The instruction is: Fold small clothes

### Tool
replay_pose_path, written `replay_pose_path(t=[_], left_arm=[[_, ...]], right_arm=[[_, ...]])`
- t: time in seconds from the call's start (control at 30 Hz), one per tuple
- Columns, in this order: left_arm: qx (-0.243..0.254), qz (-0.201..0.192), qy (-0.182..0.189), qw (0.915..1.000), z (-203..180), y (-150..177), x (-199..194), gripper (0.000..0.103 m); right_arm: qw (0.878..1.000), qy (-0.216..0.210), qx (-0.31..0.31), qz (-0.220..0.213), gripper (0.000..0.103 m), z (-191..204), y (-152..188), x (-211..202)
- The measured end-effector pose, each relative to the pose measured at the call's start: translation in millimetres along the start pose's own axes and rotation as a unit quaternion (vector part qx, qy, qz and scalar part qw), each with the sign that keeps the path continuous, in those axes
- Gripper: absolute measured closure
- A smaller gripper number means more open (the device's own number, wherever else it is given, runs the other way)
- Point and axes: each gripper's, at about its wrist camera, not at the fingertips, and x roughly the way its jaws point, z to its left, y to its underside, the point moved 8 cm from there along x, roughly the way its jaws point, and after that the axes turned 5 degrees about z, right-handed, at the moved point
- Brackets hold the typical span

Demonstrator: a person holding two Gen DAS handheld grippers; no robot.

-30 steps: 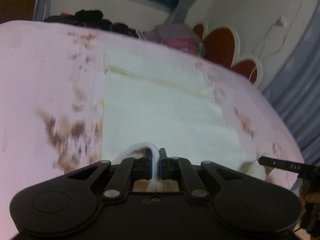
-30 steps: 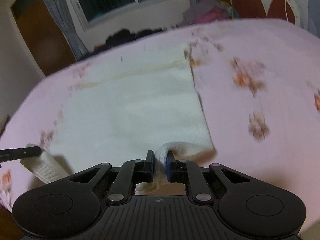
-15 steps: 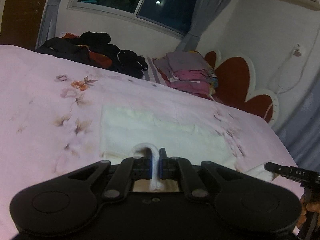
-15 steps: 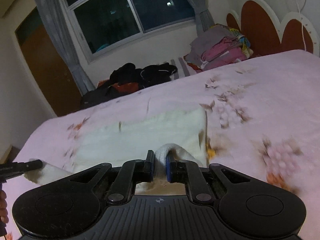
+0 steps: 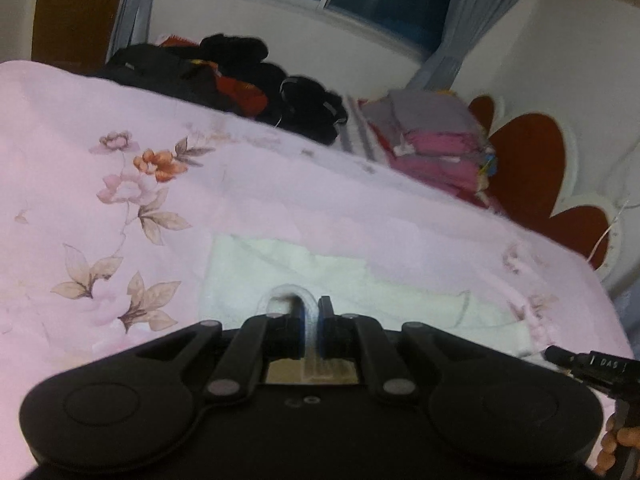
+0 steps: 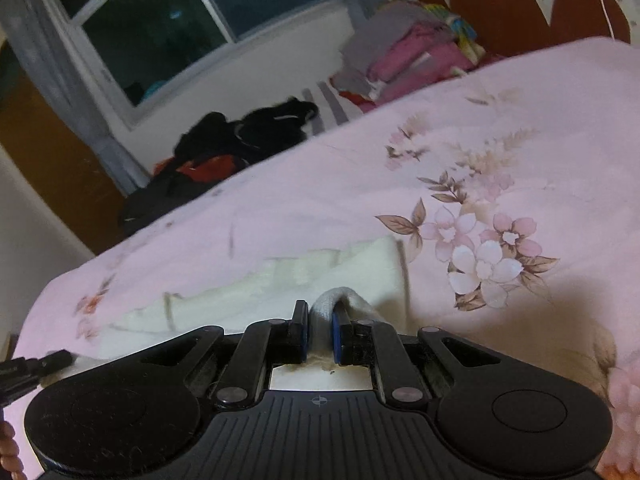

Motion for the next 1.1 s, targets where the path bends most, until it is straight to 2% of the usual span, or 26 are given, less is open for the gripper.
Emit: replay_pose_path(t=[0.1, 0.13, 0.2, 0.23, 0.27, 0.3, 0.4, 0.63, 0.7, 0.73, 0.77, 0.87, 0.9, 0.93, 1.03, 1.1], left_arm=[[-0.007, 0.000, -0.016, 0.9998, 4, -4, 13, 0.091], [-0.013, -0.006, -0.024, 0.9996, 7, -7, 15, 0.078], [-0.022, -0.022, -0.033, 0.9990, 12, -16, 14, 0.064], [-0.024, -0.026, -0.034, 0.9988, 14, -20, 13, 0.049], [-0.025, -0.032, -0.036, 0.9985, 16, -24, 11, 0.040], [-0.021, -0.036, -0.037, 0.9984, 16, -27, 10, 0.039], [0.010, -0.034, -0.037, 0.9987, 13, -28, 8, 0.040], [0.060, 0.005, -0.042, 0.9973, 9, -10, 35, 0.049], [0.063, 0.009, -0.045, 0.9969, 10, -9, 42, 0.057], [0.066, 0.013, -0.042, 0.9969, 10, -8, 45, 0.067], [0.072, 0.019, -0.040, 0.9964, 9, -7, 48, 0.081], [0.099, 0.027, -0.041, 0.9939, 4, -3, 53, 0.097], [0.105, 0.027, -0.042, 0.9932, 2, -1, 53, 0.098], [0.110, 0.023, -0.040, 0.9928, 0, -1, 52, 0.099], [0.112, 0.005, -0.032, 0.9931, -5, -2, 46, 0.100], [0.115, -0.015, -0.035, 0.9926, -8, -6, 40, 0.100]], right_arm=[[1.000, 0.009, 0.008, -0.001, 0.091, -6, -4, 14], [1.000, 0.008, 0.013, -0.004, 0.091, -8, -8, 16], [1.000, 0.007, 0.016, -0.014, 0.089, -10, -14, 18], [1.000, 0.017, 0.014, -0.022, 0.072, -12, -19, 17], [0.999, 0.025, 0.009, -0.031, 0.042, -13, -24, 16], [0.999, 0.029, 0.004, -0.038, 0.034, -12, -27, 16], [0.998, 0.032, -0.039, -0.043, 0.034, -6, -33, 15], [0.996, 0.033, -0.086, -0.001, 0.034, -5, -20, 42], [0.995, 0.032, -0.092, 0.008, 0.044, -6, -16, 49], [0.995, 0.031, -0.096, 0.016, 0.060, -6, -13, 52], [0.994, 0.029, -0.099, 0.021, 0.069, -5, -11, 55], [0.993, 0.028, -0.113, 0.024, 0.072, -4, -7, 58], [0.992, 0.024, -0.117, 0.027, 0.079, -3, -6, 59], [0.992, 0.023, -0.123, 0.032, 0.097, -2, -5, 60], [0.990, 0.023, -0.136, 0.027, 0.099, -1, -6, 58], [0.990, 0.023, -0.138, 0.009, 0.099, 0, -11, 53]])
